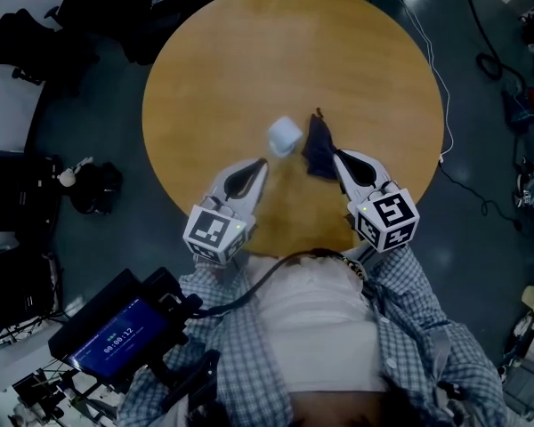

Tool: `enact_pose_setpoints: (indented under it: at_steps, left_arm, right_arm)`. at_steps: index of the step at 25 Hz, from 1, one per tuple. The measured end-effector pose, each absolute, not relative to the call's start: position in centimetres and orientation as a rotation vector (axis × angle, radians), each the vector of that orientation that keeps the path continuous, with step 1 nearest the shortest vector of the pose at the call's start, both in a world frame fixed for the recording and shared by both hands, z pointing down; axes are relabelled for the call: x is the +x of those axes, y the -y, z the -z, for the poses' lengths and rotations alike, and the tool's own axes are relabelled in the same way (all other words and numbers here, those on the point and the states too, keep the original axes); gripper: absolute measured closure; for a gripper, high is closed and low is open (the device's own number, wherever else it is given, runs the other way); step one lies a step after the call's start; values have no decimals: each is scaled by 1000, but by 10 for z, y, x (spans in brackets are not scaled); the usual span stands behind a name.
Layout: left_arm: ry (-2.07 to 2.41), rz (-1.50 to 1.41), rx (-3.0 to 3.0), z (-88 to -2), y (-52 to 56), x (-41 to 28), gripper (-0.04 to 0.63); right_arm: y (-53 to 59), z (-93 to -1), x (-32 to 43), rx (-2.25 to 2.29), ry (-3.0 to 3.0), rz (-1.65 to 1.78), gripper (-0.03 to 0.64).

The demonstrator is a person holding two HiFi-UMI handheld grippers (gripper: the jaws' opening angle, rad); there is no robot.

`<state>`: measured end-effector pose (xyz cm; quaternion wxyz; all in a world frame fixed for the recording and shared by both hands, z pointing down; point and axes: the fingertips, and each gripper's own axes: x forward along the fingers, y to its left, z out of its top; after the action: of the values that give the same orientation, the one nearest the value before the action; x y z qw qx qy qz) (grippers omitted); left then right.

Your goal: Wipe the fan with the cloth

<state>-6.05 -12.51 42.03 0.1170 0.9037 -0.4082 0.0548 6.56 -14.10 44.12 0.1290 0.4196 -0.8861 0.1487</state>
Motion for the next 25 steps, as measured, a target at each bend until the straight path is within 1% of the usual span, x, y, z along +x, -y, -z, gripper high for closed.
enact_pose_setpoints:
  at_steps: [4,25]
  left_arm:
    - [1211,-106,2619,-417,129,-68,595]
    - [1203,-169,2648,-421,128,-68,595]
  right_arm:
    - [142,-442,63,1213,2572,-419,614]
    - [142,-441,59,1178,2585,-419,614]
